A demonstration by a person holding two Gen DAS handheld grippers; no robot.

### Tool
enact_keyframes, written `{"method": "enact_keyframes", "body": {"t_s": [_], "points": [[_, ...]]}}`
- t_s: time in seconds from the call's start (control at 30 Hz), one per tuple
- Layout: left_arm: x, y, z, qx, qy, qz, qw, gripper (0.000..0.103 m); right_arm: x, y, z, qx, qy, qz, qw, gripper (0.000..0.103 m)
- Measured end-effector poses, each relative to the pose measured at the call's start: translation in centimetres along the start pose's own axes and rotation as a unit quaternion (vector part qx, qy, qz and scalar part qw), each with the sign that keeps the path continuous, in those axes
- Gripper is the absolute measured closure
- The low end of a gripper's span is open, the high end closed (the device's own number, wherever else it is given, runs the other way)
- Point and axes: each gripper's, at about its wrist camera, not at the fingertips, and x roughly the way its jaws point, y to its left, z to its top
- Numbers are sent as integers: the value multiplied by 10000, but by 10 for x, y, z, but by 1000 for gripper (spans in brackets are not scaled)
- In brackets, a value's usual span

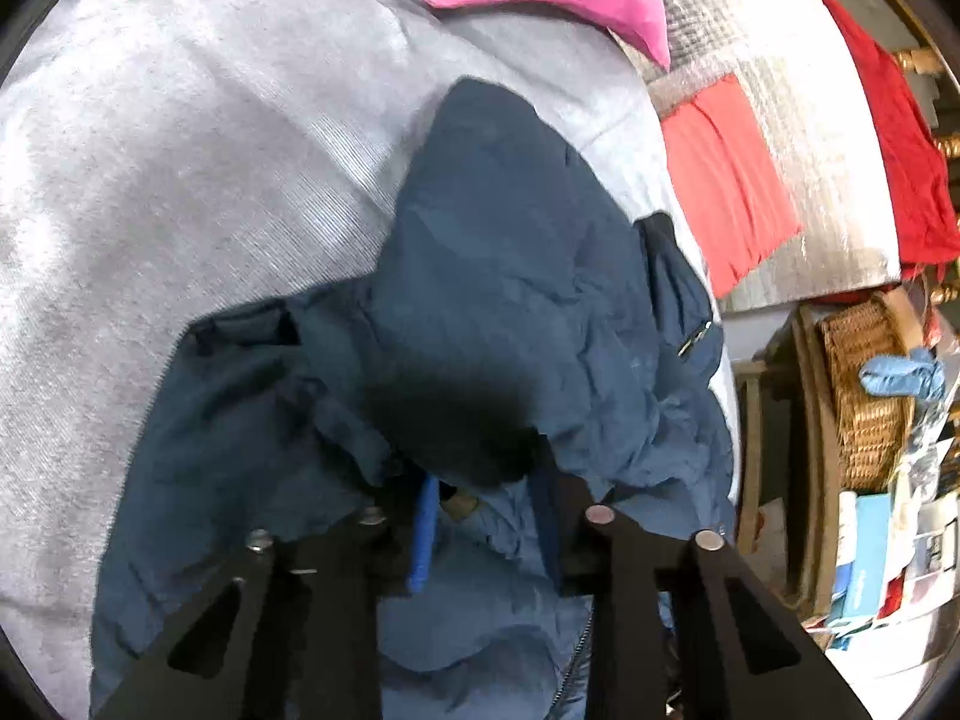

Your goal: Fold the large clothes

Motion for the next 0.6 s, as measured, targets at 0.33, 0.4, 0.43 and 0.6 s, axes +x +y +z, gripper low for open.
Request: {"method": "enact_keyframes", "body": {"t_s": [0.33, 0.4, 0.43, 0.6], "points": [[-19, -29, -6, 691, -541, 167, 9960, 93, -19, 32, -6, -867, -607, -386, 9936, 83], [-18, -31, -6, 817, -535, 282, 9948, 93, -19, 34, -5, -944, -633, -467, 9924, 83], [-15, -29, -6, 805, -473, 360, 9950, 93, -16, 31, -4, -886, -543, -520, 9932, 83], [-1, -15, -1, 508, -154, 391, 9978, 90, -10, 0, 10, 146, -98, -45, 9998, 71]]}}
